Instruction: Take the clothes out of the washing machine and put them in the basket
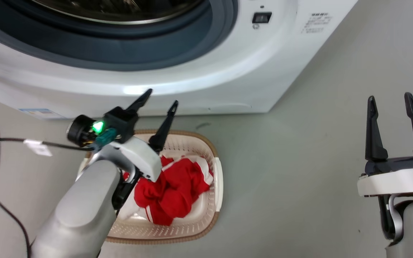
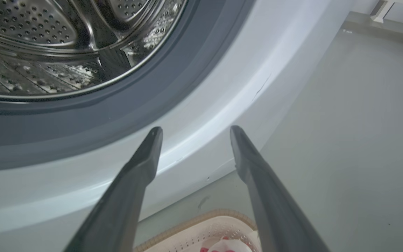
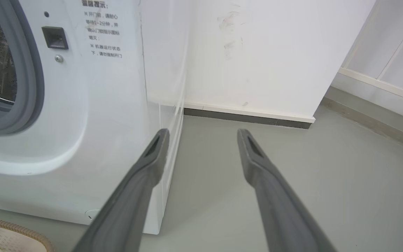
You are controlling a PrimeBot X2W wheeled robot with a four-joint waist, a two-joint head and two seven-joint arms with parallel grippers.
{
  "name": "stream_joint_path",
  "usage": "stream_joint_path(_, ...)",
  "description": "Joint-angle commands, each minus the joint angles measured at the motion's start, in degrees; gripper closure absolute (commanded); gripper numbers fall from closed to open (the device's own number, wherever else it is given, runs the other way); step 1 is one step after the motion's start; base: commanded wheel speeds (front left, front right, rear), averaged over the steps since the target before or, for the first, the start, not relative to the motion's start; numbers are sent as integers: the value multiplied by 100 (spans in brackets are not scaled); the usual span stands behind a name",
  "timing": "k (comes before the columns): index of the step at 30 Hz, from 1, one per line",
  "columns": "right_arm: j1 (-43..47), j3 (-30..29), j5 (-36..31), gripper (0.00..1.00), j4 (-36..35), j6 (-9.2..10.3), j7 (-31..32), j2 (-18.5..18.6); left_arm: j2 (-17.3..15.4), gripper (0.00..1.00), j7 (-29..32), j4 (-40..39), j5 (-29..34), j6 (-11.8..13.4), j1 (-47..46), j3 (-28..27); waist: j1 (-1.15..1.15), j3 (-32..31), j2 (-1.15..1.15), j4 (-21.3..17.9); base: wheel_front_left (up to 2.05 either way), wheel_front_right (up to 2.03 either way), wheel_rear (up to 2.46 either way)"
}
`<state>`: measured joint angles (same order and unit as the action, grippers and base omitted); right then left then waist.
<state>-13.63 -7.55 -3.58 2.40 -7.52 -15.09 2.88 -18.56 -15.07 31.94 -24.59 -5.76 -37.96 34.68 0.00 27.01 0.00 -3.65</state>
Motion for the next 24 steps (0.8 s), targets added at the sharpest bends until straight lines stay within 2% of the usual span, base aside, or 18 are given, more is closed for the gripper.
stream_joint_path(1, 98, -27, -30, 0, 22, 6, -11, 0, -35, 0, -14, -233, 85, 68, 235, -195, 0, -504, 0, 228, 0, 0, 0)
stream_joint_path(5, 248, -106, -43, 0, 22, 6, -11, 0, -32, 0, -14, -983, 340, 240, 740, -798, 0, -875, 0, 318, 0, 0, 0)
stream_joint_path(10, 455, -201, -118, 0, 39, 6, -11, -1, 133, 0, -14, -1802, 686, 424, 1542, -1572, 0, -1289, 0, 390, 0, 0, 0)
stream_joint_path(17, 798, -149, -103, 0, 31, 6, -11, -1, 576, 0, -15, -2431, 963, 408, 2575, -2535, 0, -1821, 0, 447, 0, 0, 0)
stream_joint_path(21, 1026, -44, -51, 0, 45, 6, -11, -1, 794, 0, -14, -2614, 1267, 384, 3101, -2900, 0, -2109, 0, 428, 0, 0, 0)
stream_joint_path(24, 1278, 93, 22, 0, 85, 6, -11, -1, 1000, 0, -14, -2731, 1471, 465, 3579, -3156, 0, -2427, 0, 352, 0, 0, 0)
